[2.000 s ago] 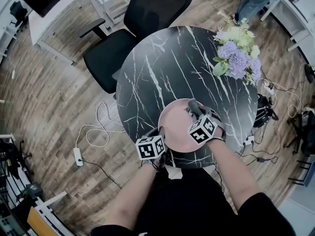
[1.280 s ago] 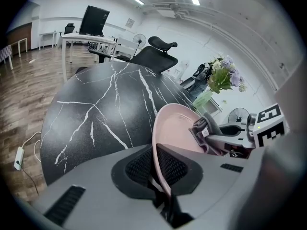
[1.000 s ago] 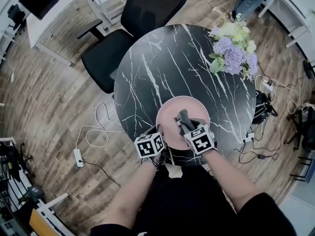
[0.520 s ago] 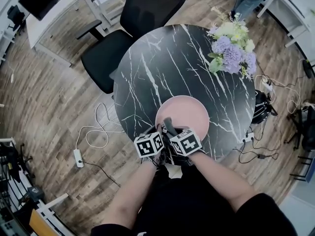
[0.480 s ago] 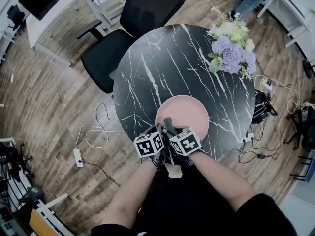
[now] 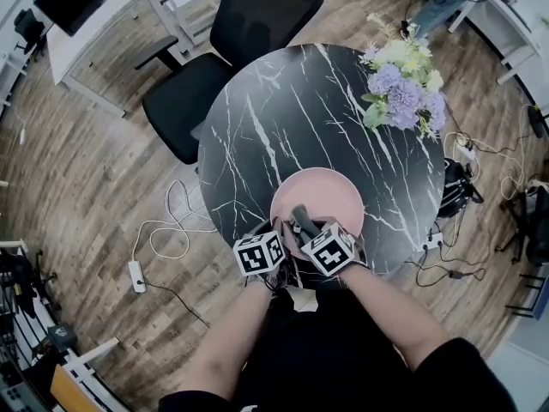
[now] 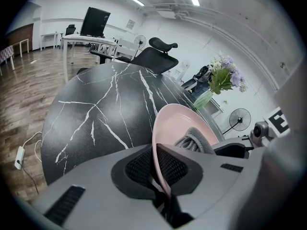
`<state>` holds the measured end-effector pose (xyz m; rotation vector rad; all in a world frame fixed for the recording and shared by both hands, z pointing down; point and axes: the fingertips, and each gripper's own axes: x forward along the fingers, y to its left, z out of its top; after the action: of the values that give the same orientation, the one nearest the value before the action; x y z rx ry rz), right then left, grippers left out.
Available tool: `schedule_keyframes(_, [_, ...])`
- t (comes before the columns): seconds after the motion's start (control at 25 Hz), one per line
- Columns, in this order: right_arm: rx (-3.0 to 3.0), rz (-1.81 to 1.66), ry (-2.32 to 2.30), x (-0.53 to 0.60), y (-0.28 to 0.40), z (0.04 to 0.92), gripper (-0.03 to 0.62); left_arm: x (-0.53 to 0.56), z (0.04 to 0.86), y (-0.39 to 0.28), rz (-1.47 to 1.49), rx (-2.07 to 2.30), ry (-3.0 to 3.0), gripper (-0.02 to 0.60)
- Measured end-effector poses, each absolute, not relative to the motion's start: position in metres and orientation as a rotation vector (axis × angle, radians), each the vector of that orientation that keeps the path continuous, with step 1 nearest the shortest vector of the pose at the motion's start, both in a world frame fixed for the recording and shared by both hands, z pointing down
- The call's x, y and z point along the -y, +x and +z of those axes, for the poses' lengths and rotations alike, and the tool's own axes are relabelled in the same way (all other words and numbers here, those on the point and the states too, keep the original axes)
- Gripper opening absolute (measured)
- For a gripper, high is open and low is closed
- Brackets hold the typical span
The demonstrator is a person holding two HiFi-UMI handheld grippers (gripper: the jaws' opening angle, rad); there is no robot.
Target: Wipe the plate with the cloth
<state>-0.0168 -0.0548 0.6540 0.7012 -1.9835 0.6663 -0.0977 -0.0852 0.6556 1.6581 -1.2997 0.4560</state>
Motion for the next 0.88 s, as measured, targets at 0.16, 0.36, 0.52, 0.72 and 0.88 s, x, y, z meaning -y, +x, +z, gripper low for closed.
schedule_keyframes(0.16, [1.956, 0.624, 0.757, 0.063, 0.008, 0.654, 0.110, 0.085, 0.654, -0.098, 0.453, 1.302, 1.660, 0.038])
schedule_keyframes(0.36, [1.913, 0.587, 0.844, 0.082, 0.042, 0.654, 0.110, 0.085, 0.656, -0.098, 0.457, 1.298, 1.656, 0.038])
schedule_keyframes(0.52, [1.858, 0.513, 0.883, 0.097, 0.069, 0.654, 0.110, 0.086, 0.654, -0.098, 0.460, 1.303, 1.666, 0.038])
schedule_keyframes(0.72, [1.799, 0.382, 0.883, 0.110, 0.088, 0.653, 0.110, 0.084, 0.656, -0.097, 0.463, 1.292, 1.658, 0.038])
schedule_keyframes(0.88, [1.763, 0.322, 0.908, 0.118, 0.093, 0.653, 0.109, 0.085, 0.653, -0.097, 0.460, 1.282, 1.669, 0.038])
